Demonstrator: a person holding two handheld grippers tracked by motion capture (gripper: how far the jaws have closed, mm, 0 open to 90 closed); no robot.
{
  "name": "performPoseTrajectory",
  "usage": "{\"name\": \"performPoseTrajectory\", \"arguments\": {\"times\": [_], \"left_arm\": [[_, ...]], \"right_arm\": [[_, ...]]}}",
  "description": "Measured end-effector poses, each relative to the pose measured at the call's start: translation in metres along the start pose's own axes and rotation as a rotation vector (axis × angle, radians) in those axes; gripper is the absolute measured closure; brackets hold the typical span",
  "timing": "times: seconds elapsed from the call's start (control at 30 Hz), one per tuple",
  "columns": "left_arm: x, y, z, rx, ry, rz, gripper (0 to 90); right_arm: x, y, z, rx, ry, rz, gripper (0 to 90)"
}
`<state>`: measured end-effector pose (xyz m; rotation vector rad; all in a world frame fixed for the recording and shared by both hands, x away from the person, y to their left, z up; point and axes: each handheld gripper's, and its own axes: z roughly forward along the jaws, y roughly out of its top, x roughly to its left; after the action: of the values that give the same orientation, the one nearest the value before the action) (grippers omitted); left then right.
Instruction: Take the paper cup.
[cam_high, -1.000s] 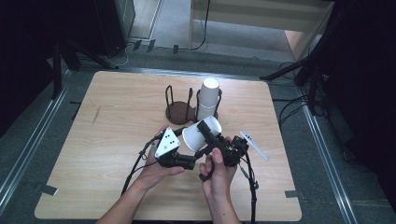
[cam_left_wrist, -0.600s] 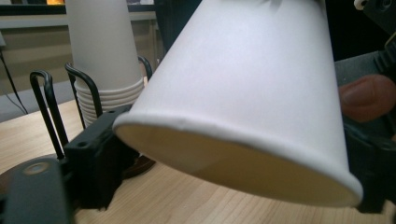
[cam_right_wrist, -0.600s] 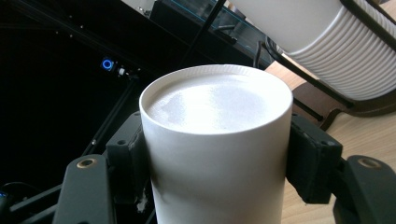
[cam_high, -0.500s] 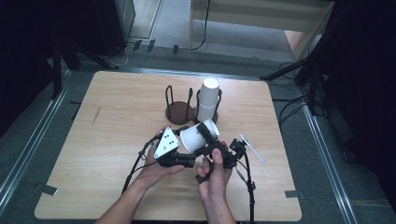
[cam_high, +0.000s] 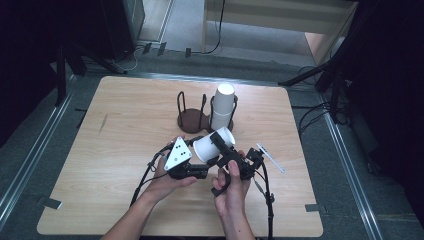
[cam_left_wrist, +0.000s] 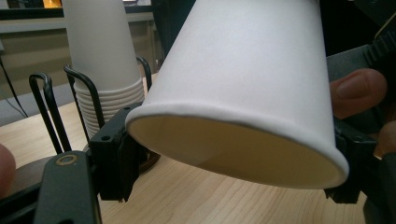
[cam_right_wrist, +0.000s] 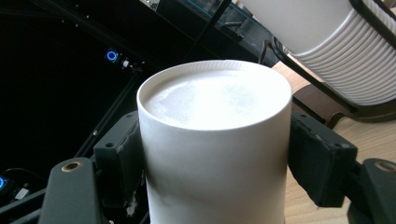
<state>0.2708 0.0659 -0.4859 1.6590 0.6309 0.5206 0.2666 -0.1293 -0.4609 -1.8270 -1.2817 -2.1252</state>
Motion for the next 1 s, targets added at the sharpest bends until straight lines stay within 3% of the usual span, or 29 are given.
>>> {"name": "performPoseTrajectory", "arguments": {"times": [0.23, 0.27, 0.3, 0.33, 0.37, 0.47, 0.73, 0.9, 1.0], "left_arm": [[-0.002, 0.001, 0.0, -0.008, -0.004, -0.009, 15.5], [-0.002, 0.001, 0.0, -0.008, -0.009, -0.02, 14.1], [-0.002, 0.001, 0.0, 0.0, -0.001, -0.027, 12.4], [-0.002, 0.001, 0.0, 0.0, -0.001, -0.027, 11.5], [-0.002, 0.001, 0.001, 0.003, 0.001, -0.031, 11.0], [-0.001, 0.001, 0.0, -0.002, 0.007, -0.037, 10.8], [-0.001, 0.002, -0.002, -0.01, -0.001, -0.017, 14.7], [-0.001, 0.002, -0.002, -0.015, -0.003, -0.01, 18.1], [-0.002, 0.001, -0.002, -0.012, -0.004, -0.008, 20.4]], "right_arm": [[0.001, -0.001, -0.002, -0.022, 0.0, 0.038, 31.3], [0.0, -0.001, -0.002, -0.027, 0.008, 0.051, 31.5], [-0.001, 0.0, -0.003, -0.033, 0.028, 0.097, 31.6], [-0.001, 0.0, -0.003, -0.033, 0.028, 0.097, 31.6], [-0.002, 0.001, -0.003, -0.036, 0.044, 0.14, 31.6], [-0.004, 0.0, -0.003, -0.03, 0.048, 0.179, 31.7], [-0.009, -0.005, -0.002, -0.018, 0.052, 0.223, 31.3], [-0.01, -0.003, -0.001, -0.012, 0.062, 0.205, 29.4], [-0.009, -0.001, -0.002, -0.011, 0.053, 0.169, 27.6]]}}
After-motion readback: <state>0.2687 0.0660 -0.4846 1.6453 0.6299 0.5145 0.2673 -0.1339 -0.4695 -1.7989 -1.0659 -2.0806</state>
